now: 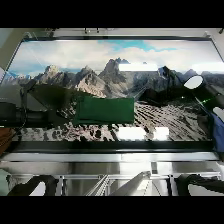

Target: Fold the shirts.

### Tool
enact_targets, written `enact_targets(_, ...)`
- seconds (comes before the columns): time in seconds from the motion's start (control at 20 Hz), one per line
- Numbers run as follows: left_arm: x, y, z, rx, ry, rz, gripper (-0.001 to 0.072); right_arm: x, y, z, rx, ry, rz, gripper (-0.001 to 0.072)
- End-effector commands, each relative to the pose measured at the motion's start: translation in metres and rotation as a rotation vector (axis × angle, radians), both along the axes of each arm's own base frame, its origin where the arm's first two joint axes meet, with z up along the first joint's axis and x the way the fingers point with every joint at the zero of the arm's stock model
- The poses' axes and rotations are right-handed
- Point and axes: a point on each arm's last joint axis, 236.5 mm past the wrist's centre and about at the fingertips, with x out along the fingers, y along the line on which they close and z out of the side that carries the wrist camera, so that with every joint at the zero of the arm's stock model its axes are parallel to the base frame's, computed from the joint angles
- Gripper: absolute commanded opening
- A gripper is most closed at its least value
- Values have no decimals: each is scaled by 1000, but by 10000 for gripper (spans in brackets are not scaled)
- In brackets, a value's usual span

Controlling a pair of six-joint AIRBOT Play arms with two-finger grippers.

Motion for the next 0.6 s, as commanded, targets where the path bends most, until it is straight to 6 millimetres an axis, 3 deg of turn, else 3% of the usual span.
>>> enact_targets(0.0, -3, -12, -10, -22, 50, -44, 21, -14, 15, -45, 105, 130, -11, 677)
enact_targets(0.1, -3, -13, -11, -22, 53, -46, 22, -12, 39, -51, 232, 166, -23, 677)
enact_targets(0.2, -7, -13, -11, -24, 64, -56, 21, -9, 62, -45, 362, 175, -24, 676)
enact_targets(0.4, -15, -15, -10, -29, 75, -95, 21, -11, 94, -42, 451, 180, -14, 664)
enact_targets(0.45, -15, -15, -10, -29, 75, -95, 21, -9, 100, -39, 472, 172, -14, 610)
enact_targets(0.5, -15, -15, -10, -29, 74, -94, 21, -7, 104, -35, 495, 166, -20, 432)
enact_targets(0.55, -15, -15, -10, -29, 75, -95, 22, -3, 106, -31, 516, 147, -22, 201)
